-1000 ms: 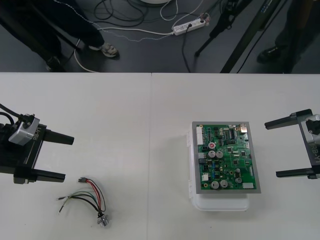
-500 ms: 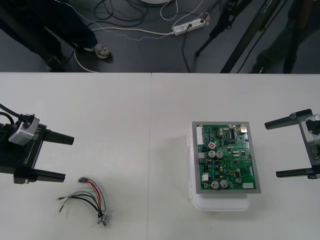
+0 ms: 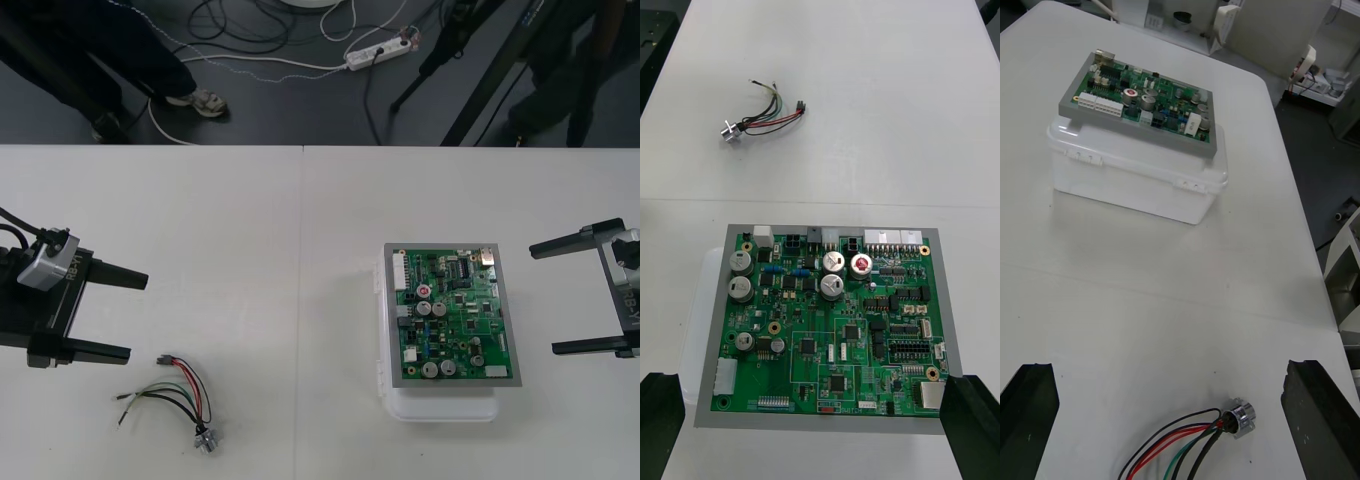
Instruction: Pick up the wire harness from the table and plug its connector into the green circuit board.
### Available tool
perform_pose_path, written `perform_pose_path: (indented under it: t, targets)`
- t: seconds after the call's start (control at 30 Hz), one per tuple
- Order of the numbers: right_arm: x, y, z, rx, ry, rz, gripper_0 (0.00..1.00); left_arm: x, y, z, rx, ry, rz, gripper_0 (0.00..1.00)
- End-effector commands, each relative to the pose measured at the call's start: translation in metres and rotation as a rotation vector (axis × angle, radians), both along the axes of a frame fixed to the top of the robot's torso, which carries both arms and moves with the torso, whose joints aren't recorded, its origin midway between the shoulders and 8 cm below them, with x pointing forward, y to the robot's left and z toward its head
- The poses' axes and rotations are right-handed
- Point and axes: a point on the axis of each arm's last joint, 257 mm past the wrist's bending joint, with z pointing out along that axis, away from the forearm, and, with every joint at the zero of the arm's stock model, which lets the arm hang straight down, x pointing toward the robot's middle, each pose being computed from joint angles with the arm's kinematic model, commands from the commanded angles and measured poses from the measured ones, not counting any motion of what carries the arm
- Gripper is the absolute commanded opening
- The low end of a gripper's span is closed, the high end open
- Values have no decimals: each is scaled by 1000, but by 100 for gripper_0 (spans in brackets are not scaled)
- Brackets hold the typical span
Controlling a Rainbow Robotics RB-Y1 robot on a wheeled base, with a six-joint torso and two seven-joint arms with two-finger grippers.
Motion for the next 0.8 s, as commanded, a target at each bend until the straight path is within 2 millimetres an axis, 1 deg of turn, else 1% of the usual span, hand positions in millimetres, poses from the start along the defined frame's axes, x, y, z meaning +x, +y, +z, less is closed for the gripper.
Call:
perform_pose_path:
  t: [0.03, 0.8]
  targets:
    - [-1, -6, 6, -18, 0, -27, 100, -16, 0, 0, -1, 29, -26, 88]
    - [-1, -6, 6, -18, 0, -27, 100, -16, 0, 0, -1, 29, -26, 88]
